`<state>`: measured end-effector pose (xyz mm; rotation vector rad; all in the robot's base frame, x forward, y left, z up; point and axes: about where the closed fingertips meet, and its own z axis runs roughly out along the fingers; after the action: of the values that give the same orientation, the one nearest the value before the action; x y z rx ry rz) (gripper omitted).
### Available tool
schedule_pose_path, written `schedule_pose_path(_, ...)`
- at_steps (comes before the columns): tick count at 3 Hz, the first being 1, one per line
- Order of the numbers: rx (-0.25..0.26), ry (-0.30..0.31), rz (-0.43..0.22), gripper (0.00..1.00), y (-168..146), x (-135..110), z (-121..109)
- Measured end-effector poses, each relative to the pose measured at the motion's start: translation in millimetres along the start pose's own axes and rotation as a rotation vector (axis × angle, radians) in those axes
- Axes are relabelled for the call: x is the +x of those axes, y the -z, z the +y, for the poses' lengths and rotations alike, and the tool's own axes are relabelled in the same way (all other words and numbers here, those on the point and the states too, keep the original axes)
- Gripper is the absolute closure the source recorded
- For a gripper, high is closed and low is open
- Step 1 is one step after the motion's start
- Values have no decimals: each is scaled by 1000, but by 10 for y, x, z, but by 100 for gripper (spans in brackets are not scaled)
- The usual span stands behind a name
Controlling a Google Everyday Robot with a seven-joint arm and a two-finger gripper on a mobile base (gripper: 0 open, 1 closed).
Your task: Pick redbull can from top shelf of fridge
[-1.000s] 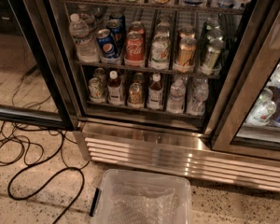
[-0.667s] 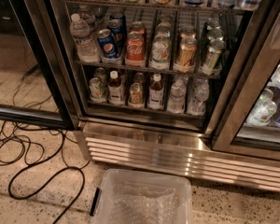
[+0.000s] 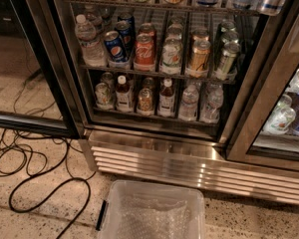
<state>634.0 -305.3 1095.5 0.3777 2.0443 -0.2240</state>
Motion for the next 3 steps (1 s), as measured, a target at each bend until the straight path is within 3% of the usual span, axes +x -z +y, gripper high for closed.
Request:
schedule_pose_path(1, -7, -21, 98, 100, 210, 261, -51)
schedule_pose_path(2, -57, -4, 267, 100, 422, 724, 16)
schedule_pose_path(3, -104, -25, 314, 100, 463, 834, 153)
